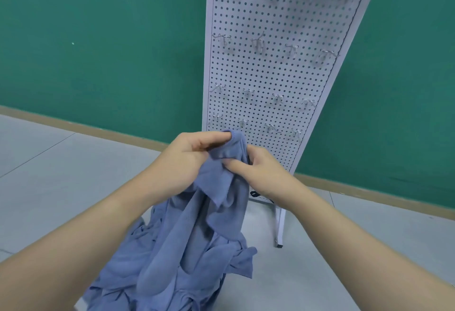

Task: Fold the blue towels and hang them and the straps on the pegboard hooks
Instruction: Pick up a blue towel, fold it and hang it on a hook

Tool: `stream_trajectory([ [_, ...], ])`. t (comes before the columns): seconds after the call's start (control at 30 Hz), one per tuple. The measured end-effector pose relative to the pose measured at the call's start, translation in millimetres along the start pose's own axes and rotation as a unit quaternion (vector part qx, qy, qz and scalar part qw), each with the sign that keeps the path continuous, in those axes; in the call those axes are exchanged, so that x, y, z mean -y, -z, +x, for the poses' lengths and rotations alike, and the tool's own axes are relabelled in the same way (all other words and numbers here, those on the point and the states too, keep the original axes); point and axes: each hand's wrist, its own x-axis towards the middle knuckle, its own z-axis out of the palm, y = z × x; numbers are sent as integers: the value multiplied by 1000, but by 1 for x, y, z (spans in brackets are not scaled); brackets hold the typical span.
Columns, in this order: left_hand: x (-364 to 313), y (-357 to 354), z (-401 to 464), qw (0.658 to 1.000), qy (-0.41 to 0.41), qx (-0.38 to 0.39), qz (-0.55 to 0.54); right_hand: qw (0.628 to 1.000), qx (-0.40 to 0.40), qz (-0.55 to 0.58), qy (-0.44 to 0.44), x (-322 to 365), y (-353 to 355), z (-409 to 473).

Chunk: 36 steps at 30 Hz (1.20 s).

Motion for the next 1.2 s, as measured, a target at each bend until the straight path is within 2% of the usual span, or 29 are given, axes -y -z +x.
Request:
stream_trajectory([
  [0.1, 0, 8, 2, 995, -52, -49, 66, 999, -23, -22, -7, 2, 7, 1],
  [0.2, 3, 15, 5, 980, -104, -94, 144, 999, -34, 7, -9, 3, 21, 0],
  [0.33, 9, 6, 3, 992, -49, 22, 113, 999, 1, 44, -1, 8, 30, -6],
  [0.4, 9, -5, 2, 996, -45, 45, 66, 1000, 18, 23, -4, 9, 30, -7],
  [0.47, 6, -10, 4, 998, -44, 27, 27, 1000, 26, 16, -6, 8, 30, -7],
  [0.6, 3, -10, 10, 997, -61, -17, 45, 999, 17, 50, -13, 7, 35, -13],
  [0.7, 1, -12, 11, 995, -63, -66, 32, 994, 81, 58, -41, 0, 42, -19],
  [0.8, 5, -10, 16, 993, -38, -111, 29, 990, 120, 6, -79, -11, 48, -23],
  [0.93, 8, -7, 21, 989, 19, -146, 2, 992, 55, -68, -90, -16, 57, -24],
  [1.03, 8, -5, 23, 986, 51, -153, -35, 996, -6, 12, -89, -13, 68, -25],
  [1.2, 10, -5, 24, 991, 84, -96, -43, 981, -57, 174, -70, -9, 75, -24],
])
